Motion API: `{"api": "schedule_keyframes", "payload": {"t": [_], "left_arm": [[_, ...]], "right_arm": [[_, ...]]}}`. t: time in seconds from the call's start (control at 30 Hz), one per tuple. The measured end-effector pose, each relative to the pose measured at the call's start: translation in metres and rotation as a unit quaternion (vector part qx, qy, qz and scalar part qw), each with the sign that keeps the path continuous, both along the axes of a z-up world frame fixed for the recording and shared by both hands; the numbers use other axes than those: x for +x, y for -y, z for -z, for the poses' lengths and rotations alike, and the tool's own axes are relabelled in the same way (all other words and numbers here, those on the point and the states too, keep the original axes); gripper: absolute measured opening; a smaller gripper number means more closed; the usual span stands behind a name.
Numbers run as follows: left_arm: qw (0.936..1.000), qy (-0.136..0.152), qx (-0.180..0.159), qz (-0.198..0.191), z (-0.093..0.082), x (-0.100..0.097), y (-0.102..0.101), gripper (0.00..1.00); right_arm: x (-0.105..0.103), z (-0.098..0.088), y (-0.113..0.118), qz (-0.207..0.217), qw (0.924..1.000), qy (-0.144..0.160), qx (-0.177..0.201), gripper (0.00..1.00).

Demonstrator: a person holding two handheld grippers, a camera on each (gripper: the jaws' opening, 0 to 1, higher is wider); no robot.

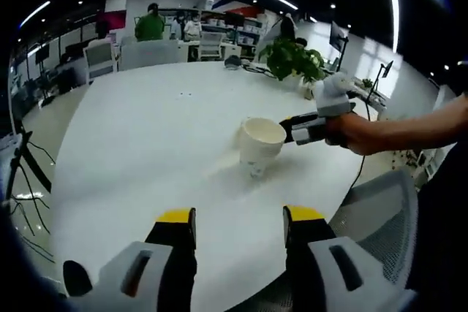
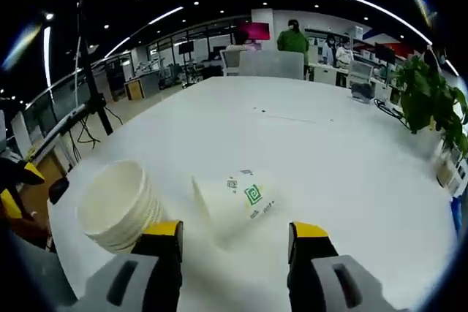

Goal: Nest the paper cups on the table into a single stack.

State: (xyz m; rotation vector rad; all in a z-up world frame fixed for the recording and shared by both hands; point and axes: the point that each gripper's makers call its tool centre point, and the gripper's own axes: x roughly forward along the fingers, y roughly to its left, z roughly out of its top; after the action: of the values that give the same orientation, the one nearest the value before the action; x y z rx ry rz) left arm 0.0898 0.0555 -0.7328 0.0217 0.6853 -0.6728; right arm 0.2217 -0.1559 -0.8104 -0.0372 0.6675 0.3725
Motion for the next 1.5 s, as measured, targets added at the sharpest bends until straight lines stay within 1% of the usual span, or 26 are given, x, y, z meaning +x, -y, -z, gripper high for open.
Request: {"api": "schedule_keyframes", "payload": {"t": [0.03, 0.13, 0.3, 0.33, 0.4, 0.43, 0.47, 0.5, 0.57, 0.63, 0.7, 0.77, 0.83, 0.9, 0.97, 1.03, 1.07, 1.13, 1.3, 1.4, 1.43, 1.47, 1.5], "left_arm": [[1.0, -0.001, 0.003, -0.002, 0.001, -0.001, -0.002, 0.46], [1.0, -0.003, 0.007, -0.007, 0.002, -0.004, -0.006, 0.46], [0.9997, -0.008, 0.014, -0.016, 0.005, -0.01, -0.013, 0.45], [0.9997, -0.009, 0.015, -0.018, 0.006, -0.011, -0.014, 0.45], [0.9996, -0.012, 0.018, -0.02, 0.007, -0.013, -0.015, 0.45], [0.9995, -0.012, 0.021, -0.02, 0.008, -0.014, -0.016, 0.45], [0.9994, -0.013, 0.024, -0.02, 0.009, -0.015, -0.018, 0.45], [0.9994, -0.014, 0.024, -0.021, 0.01, -0.015, -0.019, 0.45], [0.9993, -0.017, 0.023, -0.026, 0.011, -0.016, -0.02, 0.45], [0.9991, -0.018, 0.021, -0.032, 0.01, -0.017, -0.021, 0.45], [0.999, -0.019, 0.017, -0.037, 0.01, -0.017, -0.021, 0.45], [0.9989, -0.022, 0.016, -0.038, 0.012, -0.019, -0.021, 0.45], [0.9988, -0.025, 0.017, -0.038, 0.015, -0.021, -0.022, 0.44], [0.9988, -0.027, 0.018, -0.037, 0.016, -0.022, -0.023, 0.44], [0.9987, -0.03, 0.017, -0.037, 0.018, -0.023, -0.023, 0.44], [0.9987, -0.031, 0.015, -0.038, 0.018, -0.024, -0.023, 0.43], [0.9987, -0.031, 0.013, -0.039, 0.018, -0.023, -0.023, 0.43], [0.9987, -0.03, 0.013, -0.038, 0.018, -0.023, -0.022, 0.43], [0.999, -0.022, 0.008, -0.038, 0.015, -0.017, -0.019, 0.44], [0.9992, -0.013, 0.006, -0.039, 0.014, -0.012, -0.019, 0.45], [0.9992, -0.01, 0.004, -0.038, 0.014, -0.009, -0.017, 0.45], [0.9992, -0.008, 0.003, -0.038, 0.014, -0.008, -0.016, 0.45], [0.9993, -0.005, 0.002, -0.038, 0.014, -0.005, -0.016, 0.46]], "right_arm": [[0.004, 0.005, -0.003, 0.004, 1.0, 0.001, 0.0, 0.58], [0.009, 0.011, -0.003, 0.014, 0.9999, 0.002, -0.002, 0.57], [0.023, 0.018, 0.0, 0.042, 0.999, 0.011, -0.01, 0.55], [0.022, 0.015, 0.001, 0.051, 0.9986, 0.012, -0.013, 0.54], [0.024, 0.014, 0.003, 0.063, 0.9978, 0.014, -0.016, 0.53], [0.026, 0.015, 0.003, 0.066, 0.9976, 0.015, -0.014, 0.53], [0.03, 0.019, 0.002, 0.067, 0.9976, 0.013, -0.014, 0.53], [0.03, 0.021, 0.001, 0.067, 0.9975, 0.011, -0.019, 0.53], [0.031, 0.02, 0.003, 0.073, 0.9967, 0.019, -0.031, 0.53], [0.033, 0.023, 0.003, 0.075, 0.9964, 0.019, -0.035, 0.51], [0.035, 0.024, 0.006, 0.085, 0.9956, 0.019, -0.034, 0.43], [0.034, 0.023, 0.007, 0.091, 0.9953, 0.019, -0.027, 0.32], [0.034, 0.022, 0.009, 0.091, 0.9952, 0.017, -0.031, 0.23], [0.034, 0.023, 0.011, 0.089, 0.9955, 0.014, -0.03, 0.1], [0.033, 0.021, 0.018, 0.096, 0.995, 0.012, -0.025, 0.0], [0.039, 0.021, 0.028, 0.106, 0.9941, 0.011, -0.021, 0.0], [0.034, 0.019, 0.031, 0.109, 0.9938, 0.013, -0.02, 0.0], [0.035, 0.017, 0.036, 0.11, 0.9936, 0.011, -0.02, 0.0], [0.033, -0.004, 0.05, 0.1, 0.9942, 0.029, -0.026, 0.0], [0.031, -0.003, 0.055, 0.095, 0.9946, 0.029, -0.029, 0.0], [0.03, -0.005, 0.056, 0.093, 0.9948, 0.03, -0.031, 0.0], [0.028, -0.011, 0.058, 0.089, 0.995, 0.032, -0.032, 0.0], [0.027, -0.014, 0.059, 0.086, 0.9952, 0.032, -0.034, 0.0]]}}
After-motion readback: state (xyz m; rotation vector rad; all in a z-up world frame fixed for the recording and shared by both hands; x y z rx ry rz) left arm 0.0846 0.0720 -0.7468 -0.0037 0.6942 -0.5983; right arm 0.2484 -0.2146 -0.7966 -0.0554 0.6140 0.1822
